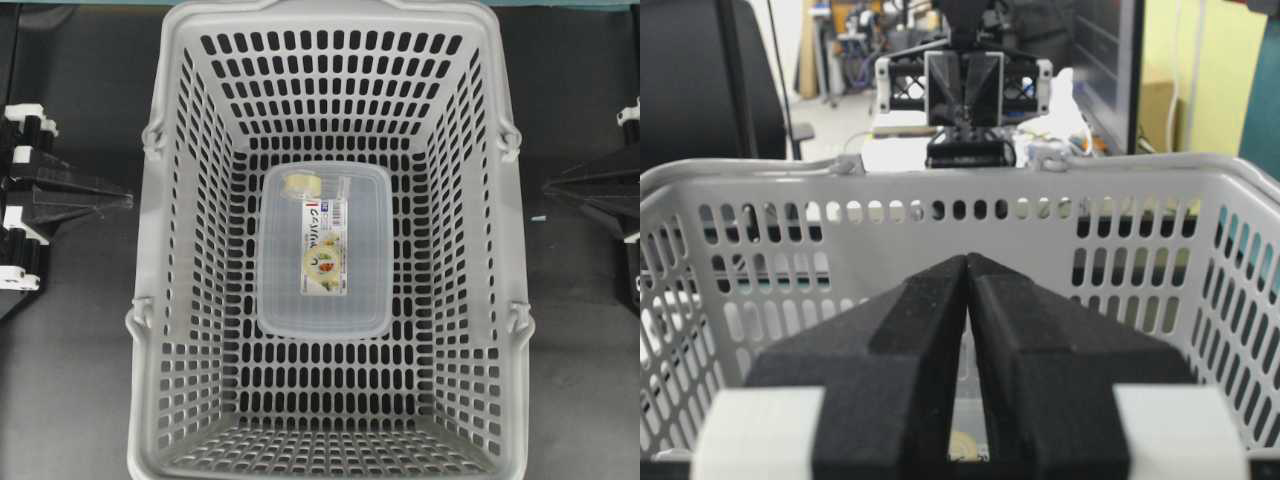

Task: Pick up the cellophane tape from the shopping basket with the left arm.
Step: 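Move the left gripper into the basket above the clear tape roll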

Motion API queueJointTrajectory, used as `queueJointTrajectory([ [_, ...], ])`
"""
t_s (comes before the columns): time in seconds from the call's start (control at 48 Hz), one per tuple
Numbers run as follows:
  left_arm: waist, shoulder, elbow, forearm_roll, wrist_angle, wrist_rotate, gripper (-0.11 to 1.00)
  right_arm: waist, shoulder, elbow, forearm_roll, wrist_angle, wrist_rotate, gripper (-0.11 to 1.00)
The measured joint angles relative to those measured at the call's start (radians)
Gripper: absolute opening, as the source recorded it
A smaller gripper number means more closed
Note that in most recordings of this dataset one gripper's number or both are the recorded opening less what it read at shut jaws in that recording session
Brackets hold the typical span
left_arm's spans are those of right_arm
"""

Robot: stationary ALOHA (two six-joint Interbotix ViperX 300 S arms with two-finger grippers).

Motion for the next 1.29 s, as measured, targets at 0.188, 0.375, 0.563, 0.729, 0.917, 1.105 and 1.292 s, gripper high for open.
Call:
queueJointTrajectory([
  [0.188, -0.011, 0.069, -0.172, 0.037, 0.288, -0.014, 0.00, -0.002, 0.002, -0.006, 0.002, 0.063, 0.012, 0.00],
  [0.375, -0.012, 0.158, -0.370, 0.038, 0.526, -0.012, 0.00, -0.003, -0.018, -0.031, 0.003, 0.186, 0.012, 0.00],
  [0.563, -0.009, 0.331, -0.575, 0.040, 0.770, -0.003, 0.00, -0.003, -0.057, -0.037, 0.003, 0.222, 0.008, 0.00],
  [0.729, -0.005, 0.503, -0.719, 0.040, 0.900, 0.000, 0.00, -0.003, -0.080, -0.038, 0.003, 0.236, 0.008, 0.00],
  [0.917, -0.003, 0.664, -0.859, 0.040, 1.002, 0.000, 0.00, -0.003, -0.084, -0.037, 0.005, 0.284, 0.009, 0.00],
  [1.105, -0.003, 0.811, -0.980, 0.040, 1.120, 0.000, 0.14, -0.002, -0.086, -0.038, 0.005, 0.290, 0.009, 0.05],
  [1.292, -0.003, 0.937, -1.074, 0.041, 1.201, 0.000, 0.69, -0.002, -0.087, -0.038, 0.003, 0.291, 0.008, 0.32],
])
